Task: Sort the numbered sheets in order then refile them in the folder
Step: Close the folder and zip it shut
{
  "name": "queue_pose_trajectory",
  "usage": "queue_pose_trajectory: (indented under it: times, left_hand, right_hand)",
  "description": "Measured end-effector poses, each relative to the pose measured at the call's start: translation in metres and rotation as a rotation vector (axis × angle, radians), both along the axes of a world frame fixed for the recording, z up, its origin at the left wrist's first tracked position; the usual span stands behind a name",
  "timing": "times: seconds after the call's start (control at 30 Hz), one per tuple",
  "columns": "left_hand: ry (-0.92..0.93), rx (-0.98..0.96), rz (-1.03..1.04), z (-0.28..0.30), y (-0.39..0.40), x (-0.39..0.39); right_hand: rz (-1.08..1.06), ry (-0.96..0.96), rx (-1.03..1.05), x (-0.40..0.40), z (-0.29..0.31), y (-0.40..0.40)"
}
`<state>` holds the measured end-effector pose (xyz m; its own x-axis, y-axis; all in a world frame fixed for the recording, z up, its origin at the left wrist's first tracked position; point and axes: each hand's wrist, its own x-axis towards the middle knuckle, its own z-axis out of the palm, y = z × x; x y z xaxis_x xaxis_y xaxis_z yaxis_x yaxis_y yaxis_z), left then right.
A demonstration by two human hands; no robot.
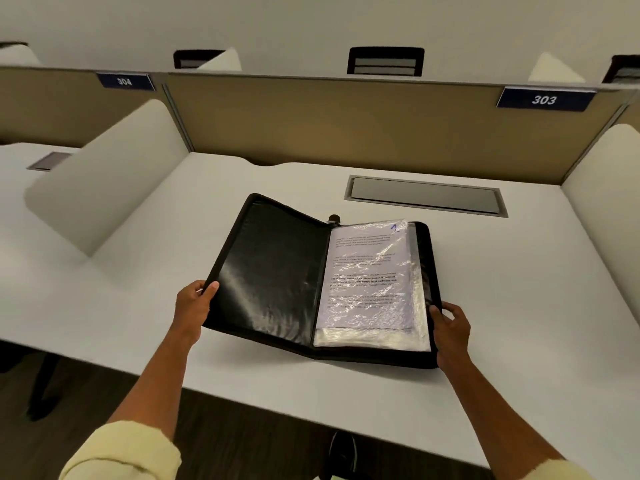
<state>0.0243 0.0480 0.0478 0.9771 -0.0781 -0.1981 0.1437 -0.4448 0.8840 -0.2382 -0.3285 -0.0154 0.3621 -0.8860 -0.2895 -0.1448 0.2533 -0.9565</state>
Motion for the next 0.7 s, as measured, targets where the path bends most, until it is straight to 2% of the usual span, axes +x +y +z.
queue_pose_trajectory:
  times: [0.27,0.33,0.4,0.5,0.6,0.7]
  left_hand:
    - [0.036,-0.011,0.004,0.002,0.011,0.046]
    - [0.101,-0.105,0.037,0.006,0.015,0.055]
    - [0.233,-0.29,0.09,0.014,0.016,0.062]
    - [0.429,-0.523,0.111,0.023,0.016,0.069]
    - [0.463,-0.637,0.076,0.027,0.01,0.072]
    - [0.486,-0.674,-0.028,0.037,-0.012,0.071]
  right_hand:
    - [0.02,0.051,-0.009,0.047,-0.015,0.005]
    - [0.02,0.085,0.009,0.054,-0.018,0.008]
    - [-0.002,0.142,0.008,0.058,-0.019,0.013]
    - [-0.032,0.302,-0.106,0.06,-0.017,0.019]
    - [-0.009,0.378,-0.206,0.064,-0.017,0.023]
    - [-0.007,0.434,-0.272,0.07,-0.019,0.03]
